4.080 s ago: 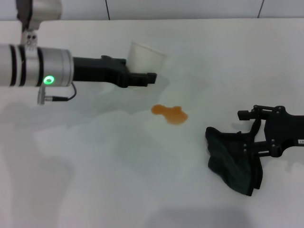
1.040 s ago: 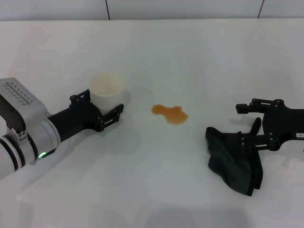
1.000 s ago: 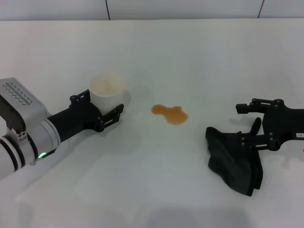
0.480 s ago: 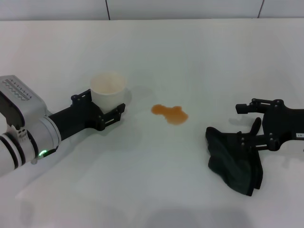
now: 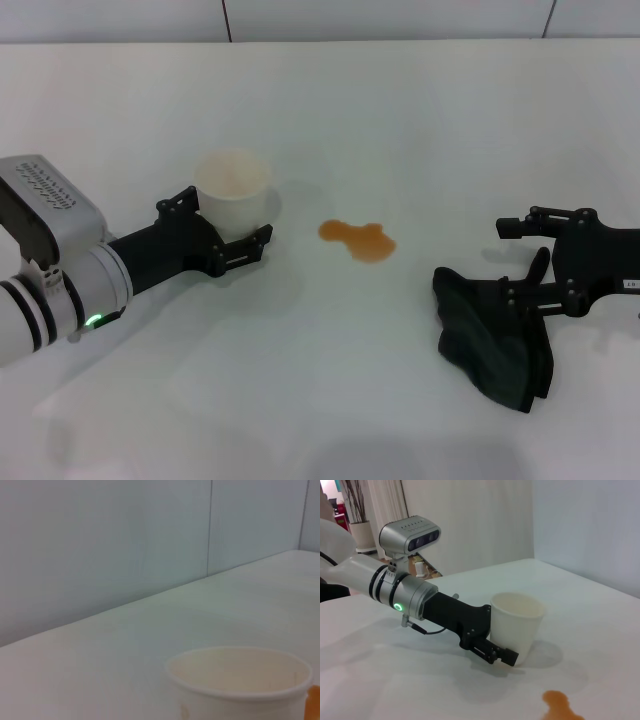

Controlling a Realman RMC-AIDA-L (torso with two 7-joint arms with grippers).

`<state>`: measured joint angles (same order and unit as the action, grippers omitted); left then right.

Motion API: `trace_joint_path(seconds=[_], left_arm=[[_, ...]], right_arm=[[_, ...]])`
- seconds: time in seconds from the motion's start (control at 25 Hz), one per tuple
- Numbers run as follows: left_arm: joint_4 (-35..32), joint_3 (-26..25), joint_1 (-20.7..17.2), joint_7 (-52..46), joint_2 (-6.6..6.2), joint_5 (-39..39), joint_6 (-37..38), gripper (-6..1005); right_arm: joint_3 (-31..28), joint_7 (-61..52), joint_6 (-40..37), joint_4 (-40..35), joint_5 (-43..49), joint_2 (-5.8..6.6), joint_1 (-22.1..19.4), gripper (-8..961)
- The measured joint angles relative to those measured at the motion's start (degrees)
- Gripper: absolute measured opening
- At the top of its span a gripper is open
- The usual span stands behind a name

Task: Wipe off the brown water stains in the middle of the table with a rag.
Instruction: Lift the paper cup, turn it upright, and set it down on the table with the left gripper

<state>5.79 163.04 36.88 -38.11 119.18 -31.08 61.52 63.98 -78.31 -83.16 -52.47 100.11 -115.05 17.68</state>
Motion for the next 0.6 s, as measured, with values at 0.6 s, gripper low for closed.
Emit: trace_joint_path(seconds=[0.6], left_arm=[[0.22,0.0,-0.13,-0.46,0.0,2.07,-0.09,868]], right_arm=[[0.0,0.0,0.01,0.0,0.0,0.0,-0.02,869]])
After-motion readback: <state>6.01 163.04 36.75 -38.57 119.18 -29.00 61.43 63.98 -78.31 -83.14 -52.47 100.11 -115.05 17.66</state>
